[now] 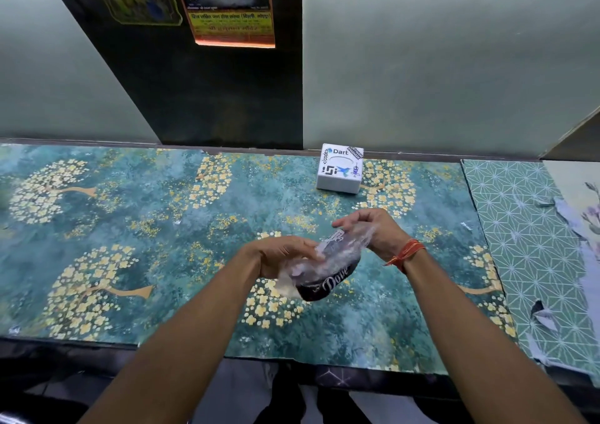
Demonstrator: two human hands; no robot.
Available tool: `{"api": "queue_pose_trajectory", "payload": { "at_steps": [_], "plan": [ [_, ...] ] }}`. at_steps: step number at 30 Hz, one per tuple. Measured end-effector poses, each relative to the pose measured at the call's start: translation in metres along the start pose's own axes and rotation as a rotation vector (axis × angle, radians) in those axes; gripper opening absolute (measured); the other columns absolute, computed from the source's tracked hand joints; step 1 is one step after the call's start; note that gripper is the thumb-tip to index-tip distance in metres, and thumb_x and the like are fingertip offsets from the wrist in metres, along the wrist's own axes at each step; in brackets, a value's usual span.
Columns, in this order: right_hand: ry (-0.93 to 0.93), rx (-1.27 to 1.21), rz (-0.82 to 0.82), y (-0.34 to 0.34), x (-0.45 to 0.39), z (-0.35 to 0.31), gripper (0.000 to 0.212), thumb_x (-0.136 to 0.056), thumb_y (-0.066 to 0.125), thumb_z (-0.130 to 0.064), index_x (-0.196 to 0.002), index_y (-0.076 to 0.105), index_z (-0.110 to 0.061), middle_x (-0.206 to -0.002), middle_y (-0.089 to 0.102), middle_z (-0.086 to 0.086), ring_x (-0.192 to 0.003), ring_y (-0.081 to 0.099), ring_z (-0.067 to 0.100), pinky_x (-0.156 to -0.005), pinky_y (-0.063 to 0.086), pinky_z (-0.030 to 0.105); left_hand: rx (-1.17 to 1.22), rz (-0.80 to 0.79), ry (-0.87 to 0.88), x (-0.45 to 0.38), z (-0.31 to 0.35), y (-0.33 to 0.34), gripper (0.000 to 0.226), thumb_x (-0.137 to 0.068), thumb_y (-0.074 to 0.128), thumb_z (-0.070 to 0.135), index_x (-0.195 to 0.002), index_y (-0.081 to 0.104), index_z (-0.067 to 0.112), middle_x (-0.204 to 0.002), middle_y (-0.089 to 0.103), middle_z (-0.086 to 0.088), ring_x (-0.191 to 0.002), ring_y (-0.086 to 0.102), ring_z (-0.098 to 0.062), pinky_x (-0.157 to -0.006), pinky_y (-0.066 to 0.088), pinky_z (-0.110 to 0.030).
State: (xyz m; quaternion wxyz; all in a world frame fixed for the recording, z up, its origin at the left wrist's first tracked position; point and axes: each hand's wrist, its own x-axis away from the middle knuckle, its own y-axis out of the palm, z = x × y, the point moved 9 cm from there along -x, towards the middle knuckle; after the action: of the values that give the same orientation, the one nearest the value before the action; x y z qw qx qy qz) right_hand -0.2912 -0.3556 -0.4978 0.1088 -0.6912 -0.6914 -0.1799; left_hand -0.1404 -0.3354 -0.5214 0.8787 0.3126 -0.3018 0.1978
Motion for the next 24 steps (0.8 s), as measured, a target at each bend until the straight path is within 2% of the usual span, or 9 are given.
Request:
{"api": "queue_pose_trajectory", "payload": {
  "at_steps": [1,3,6,9,12,15,17,20,24],
  "plan": [
    [0.038,-0.029,0.043,-0.003,0.002,0.004,0.027,-0.081,0.06,0.016,-0.079,0.072,-0.008,-0.095,0.072,0.013,-0.076,0.068,0.023,-0.06,0.061,0.03,0.091,0.025,0.004,-0.006,-0.005,-0.001,0.03,-0.084,0.066,0.004,-0.114,0.064,0.0,-0.096,0.076,-0.012,-0.075,0.073,-0.019,-0.072,0.06,-0.026],
    [0.149,-0.153,0.119,-0.011,0.011,0.024,0.017,-0.089,0.066,-0.013,-0.105,0.066,-0.01,-0.108,0.066,0.016,-0.082,0.068,0.029,-0.06,0.061,0.034,0.129,0.18,0.064,-0.016,-0.01,-0.013,0.023,-0.086,0.063,-0.008,-0.107,0.068,0.0,-0.092,0.076,-0.014,-0.075,0.074,-0.021,-0.075,0.062,-0.03],
    [0.328,-0.225,0.075,-0.007,0.032,0.06,0.055,-0.084,0.065,-0.051,-0.119,0.058,-0.01,-0.113,0.065,0.016,-0.096,0.069,0.035,-0.072,0.06,0.043,0.167,0.45,0.156,-0.02,-0.02,-0.019,0.029,-0.082,0.068,-0.01,-0.109,0.069,-0.001,-0.095,0.074,-0.016,-0.074,0.072,-0.023,-0.071,0.061,-0.036],
    [0.287,-0.153,0.054,0.0,0.047,0.071,0.027,-0.082,0.074,-0.018,-0.106,0.064,-0.012,-0.092,0.067,0.008,-0.064,0.068,0.018,-0.058,0.059,0.033,0.212,0.583,0.177,-0.026,-0.037,-0.012,0.031,-0.08,0.07,-0.01,-0.109,0.068,-0.001,-0.087,0.076,-0.013,-0.071,0.071,-0.024,-0.071,0.06,-0.038],
    [0.166,-0.031,0.264,-0.018,0.05,0.073,0.037,-0.075,0.062,0.021,-0.098,0.064,-0.008,-0.084,0.068,0.008,-0.064,0.067,0.018,-0.046,0.054,0.025,0.25,0.61,0.199,-0.033,-0.051,-0.002,0.028,-0.085,0.062,-0.013,-0.11,0.065,0.0,-0.085,0.075,-0.011,-0.07,0.07,-0.022,-0.059,0.06,-0.031],
    [-0.004,0.128,0.34,-0.026,0.065,0.079,0.028,-0.073,0.069,0.016,-0.088,0.068,-0.007,-0.078,0.068,0.004,-0.07,0.066,0.018,-0.05,0.056,0.025,0.326,0.597,0.213,-0.038,-0.071,0.016,0.025,-0.093,0.046,-0.014,-0.093,0.065,0.002,-0.066,0.073,-0.003,-0.055,0.068,-0.011,-0.051,0.055,-0.02],
    [-0.027,0.036,0.341,-0.021,0.086,0.094,0.017,-0.072,0.074,0.013,-0.085,0.07,0.003,-0.065,0.069,0.002,-0.056,0.067,0.014,-0.051,0.059,0.03,0.371,0.567,0.246,-0.041,-0.085,0.03,0.024,-0.095,0.04,-0.013,-0.097,0.063,-0.004,-0.078,0.073,-0.012,-0.065,0.069,-0.017,-0.059,0.058,-0.022],
    [-0.037,-0.056,0.357,-0.011,0.129,0.105,0.02,-0.08,0.06,0.019,-0.077,0.068,0.001,-0.058,0.071,-0.006,-0.054,0.068,0.009,-0.055,0.061,0.028,0.405,0.529,0.273,-0.041,-0.108,0.048,0.033,-0.095,0.034,-0.019,-0.089,0.061,-0.001,-0.069,0.074,-0.006,-0.058,0.071,-0.01,-0.053,0.057,-0.018],
    [-0.112,-0.12,0.209,0.007,0.199,0.111,0.041,-0.082,0.061,0.015,-0.109,0.064,-0.016,-0.096,0.069,-0.005,-0.086,0.068,0.009,-0.082,0.06,0.031,0.406,0.503,0.189,-0.038,-0.154,0.077,0.031,-0.095,0.037,-0.016,-0.09,0.06,0.004,-0.062,0.073,-0.001,-0.052,0.069,-0.005,-0.051,0.056,-0.017]
  ]
}}
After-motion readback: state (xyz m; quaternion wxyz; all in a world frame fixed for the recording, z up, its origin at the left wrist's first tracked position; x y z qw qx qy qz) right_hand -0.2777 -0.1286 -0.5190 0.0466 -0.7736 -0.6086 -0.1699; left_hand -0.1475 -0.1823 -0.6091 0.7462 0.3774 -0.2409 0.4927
